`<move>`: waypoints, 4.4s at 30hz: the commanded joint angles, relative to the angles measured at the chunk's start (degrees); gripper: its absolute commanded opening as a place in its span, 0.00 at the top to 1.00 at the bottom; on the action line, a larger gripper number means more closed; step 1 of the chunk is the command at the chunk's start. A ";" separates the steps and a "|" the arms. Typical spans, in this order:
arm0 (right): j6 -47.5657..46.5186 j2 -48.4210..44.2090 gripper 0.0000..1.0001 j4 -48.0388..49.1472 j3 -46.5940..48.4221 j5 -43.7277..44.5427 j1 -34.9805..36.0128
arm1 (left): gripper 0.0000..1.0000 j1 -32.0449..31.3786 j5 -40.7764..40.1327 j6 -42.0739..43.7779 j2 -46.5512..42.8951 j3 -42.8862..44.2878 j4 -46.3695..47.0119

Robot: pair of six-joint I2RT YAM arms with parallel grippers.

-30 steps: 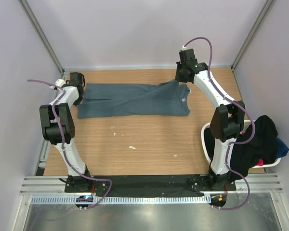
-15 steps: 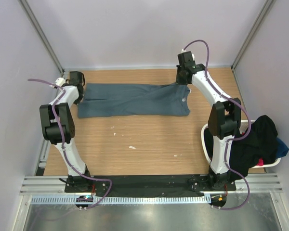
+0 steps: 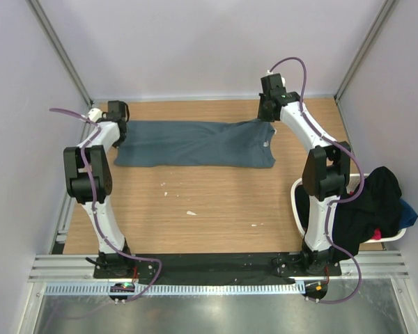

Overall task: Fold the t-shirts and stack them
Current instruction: Fold the tshirt

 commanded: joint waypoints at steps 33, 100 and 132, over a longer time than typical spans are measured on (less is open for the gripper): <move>5.61 -10.11 0.10 -3.54 -9.34 -8.19 -1.82 | 0.14 -17.83 23.83 25.15 -6.85 10.18 3.68; 1.75 -15.85 0.48 -10.92 -17.30 -9.53 -1.82 | 0.28 -19.23 20.04 24.96 -16.10 -3.11 -6.87; 9.05 -11.01 0.48 18.52 -29.76 -6.46 -3.67 | 0.53 -38.49 35.79 25.33 19.87 28.55 6.05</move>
